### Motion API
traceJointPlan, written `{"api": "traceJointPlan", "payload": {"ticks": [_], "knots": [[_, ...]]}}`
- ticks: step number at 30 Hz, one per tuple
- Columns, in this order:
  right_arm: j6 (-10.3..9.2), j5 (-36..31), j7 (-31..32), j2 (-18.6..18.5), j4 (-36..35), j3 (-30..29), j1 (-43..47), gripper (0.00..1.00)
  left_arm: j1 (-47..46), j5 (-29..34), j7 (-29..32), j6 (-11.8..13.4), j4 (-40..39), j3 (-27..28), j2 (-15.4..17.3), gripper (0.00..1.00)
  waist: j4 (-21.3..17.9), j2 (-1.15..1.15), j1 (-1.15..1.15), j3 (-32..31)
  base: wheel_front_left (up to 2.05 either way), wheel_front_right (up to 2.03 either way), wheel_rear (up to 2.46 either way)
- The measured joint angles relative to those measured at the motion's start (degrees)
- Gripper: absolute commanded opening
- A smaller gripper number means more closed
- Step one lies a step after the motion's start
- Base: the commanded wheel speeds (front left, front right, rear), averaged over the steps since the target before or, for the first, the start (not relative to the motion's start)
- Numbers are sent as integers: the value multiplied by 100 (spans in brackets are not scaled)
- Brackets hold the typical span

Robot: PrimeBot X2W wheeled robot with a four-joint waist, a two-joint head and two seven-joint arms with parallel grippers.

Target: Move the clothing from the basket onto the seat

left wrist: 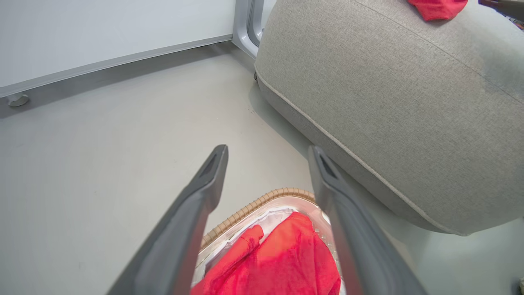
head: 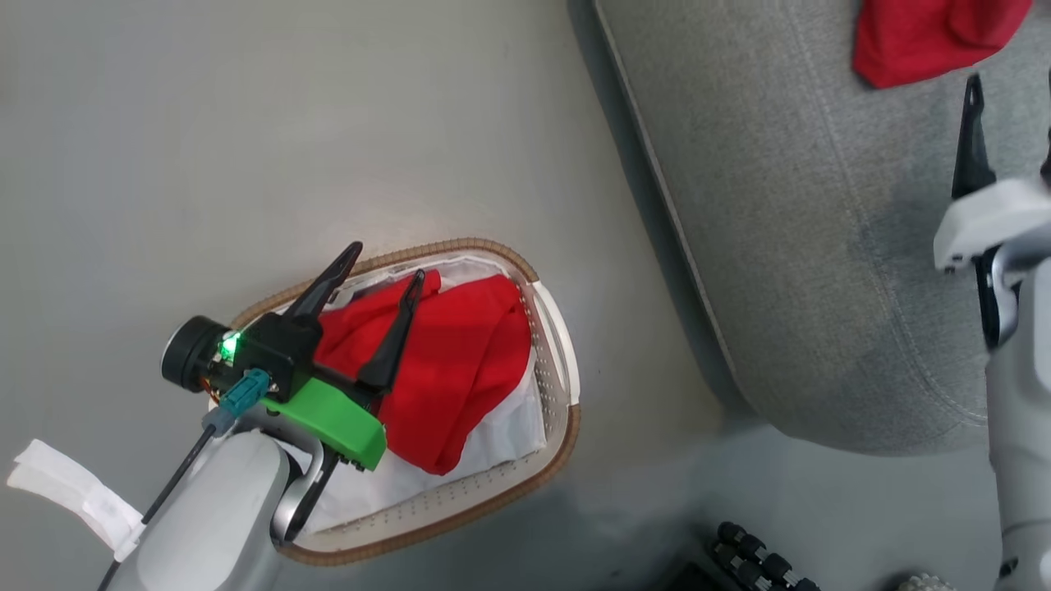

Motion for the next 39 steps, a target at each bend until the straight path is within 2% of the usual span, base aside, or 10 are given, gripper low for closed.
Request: {"api": "traceJointPlan", "payload": {"ticks": [7,16,25,32,39], "knots": [[0,392,0,112,-733,214,1053,100,260,-8,0,0,205,308,-215,100,-90,0,0,-541,0,0,0],[0,960,-1,297,-1201,609,1700,100,885,177,0,0,477,1277,-673,100,-34,0,-1,-1329,0,0,0],[-1,1295,-1,587,-1394,1131,2072,100,1433,530,0,1,760,2620,-1095,100,303,0,-1,-2065,0,0,0],[-1,1427,-1,655,-1415,1523,2374,100,1851,949,-1,0,730,3282,-1301,100,606,0,-1,-2545,0,0,0],[-1,1744,-1,665,-1378,1763,2932,100,2392,1069,0,0,617,3896,-1557,100,836,0,-1,-3025,0,0,0]]}}
